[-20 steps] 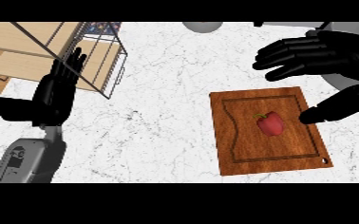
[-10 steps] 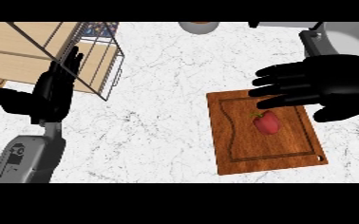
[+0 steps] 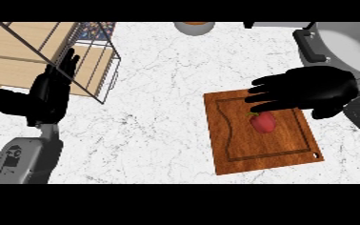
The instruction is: Pick the bell pepper from the cutting board and place it in the pot
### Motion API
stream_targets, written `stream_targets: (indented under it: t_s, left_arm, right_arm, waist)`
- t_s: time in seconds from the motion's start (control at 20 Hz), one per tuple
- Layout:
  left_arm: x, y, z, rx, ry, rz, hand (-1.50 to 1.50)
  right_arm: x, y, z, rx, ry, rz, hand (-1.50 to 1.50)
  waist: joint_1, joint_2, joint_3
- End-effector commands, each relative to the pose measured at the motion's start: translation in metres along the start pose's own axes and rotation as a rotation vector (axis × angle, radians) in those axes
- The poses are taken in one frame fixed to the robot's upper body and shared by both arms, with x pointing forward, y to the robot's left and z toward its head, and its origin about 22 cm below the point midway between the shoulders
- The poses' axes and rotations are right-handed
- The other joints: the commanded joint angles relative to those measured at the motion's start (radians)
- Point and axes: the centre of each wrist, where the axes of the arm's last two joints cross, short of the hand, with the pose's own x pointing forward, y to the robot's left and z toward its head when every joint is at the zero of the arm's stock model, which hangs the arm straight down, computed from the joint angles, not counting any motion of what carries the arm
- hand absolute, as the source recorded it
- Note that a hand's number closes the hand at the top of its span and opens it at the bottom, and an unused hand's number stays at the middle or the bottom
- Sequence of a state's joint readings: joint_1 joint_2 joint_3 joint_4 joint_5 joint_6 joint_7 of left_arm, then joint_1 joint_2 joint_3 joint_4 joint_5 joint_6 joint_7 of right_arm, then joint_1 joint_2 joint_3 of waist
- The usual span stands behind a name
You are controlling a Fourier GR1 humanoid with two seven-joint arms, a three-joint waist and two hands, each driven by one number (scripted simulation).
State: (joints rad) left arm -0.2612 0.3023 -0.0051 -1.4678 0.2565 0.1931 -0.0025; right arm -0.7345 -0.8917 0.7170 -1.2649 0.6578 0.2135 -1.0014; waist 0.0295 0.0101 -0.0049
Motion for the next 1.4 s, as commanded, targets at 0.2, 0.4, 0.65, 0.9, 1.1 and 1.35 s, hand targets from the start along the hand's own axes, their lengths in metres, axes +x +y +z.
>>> stream_targets:
  t_s: [0.2,0.4,0.65,0.9,1.1,1.35]
  left_arm:
    - [0.019,-0.013,-0.007,-0.025,-0.056,-0.009,0.00]
    - [0.016,-0.001,-0.018,-0.004,-0.049,-0.013,0.00]
    - [0.020,-0.004,-0.007,-0.017,-0.036,0.003,0.00]
    - [0.022,-0.013,0.004,-0.023,-0.066,0.005,0.00]
    - [0.023,-0.007,-0.005,-0.035,-0.040,0.004,0.00]
    - [0.024,-0.014,-0.013,-0.009,-0.067,0.006,0.00]
  right_arm:
    - [-0.020,0.031,-0.021,0.084,-0.110,-0.018,-1.50]
    - [-0.016,0.041,-0.027,0.047,-0.165,-0.016,-1.50]
    - [-0.018,0.057,-0.022,0.035,-0.174,-0.018,-1.50]
    - [-0.014,0.072,-0.039,0.054,-0.083,0.052,-1.50]
    - [-0.025,0.070,-0.062,0.028,-0.074,0.017,-1.50]
    - [-0.021,0.077,-0.075,0.036,-0.095,0.029,-1.50]
  waist:
    - [-0.009,-0.005,0.005]
    - [-0.024,-0.007,0.005]
    - [-0.021,-0.008,0.005]
    - [-0.020,-0.010,0.005]
    - [-0.018,-0.007,0.005]
    - [-0.028,-0.009,0.005]
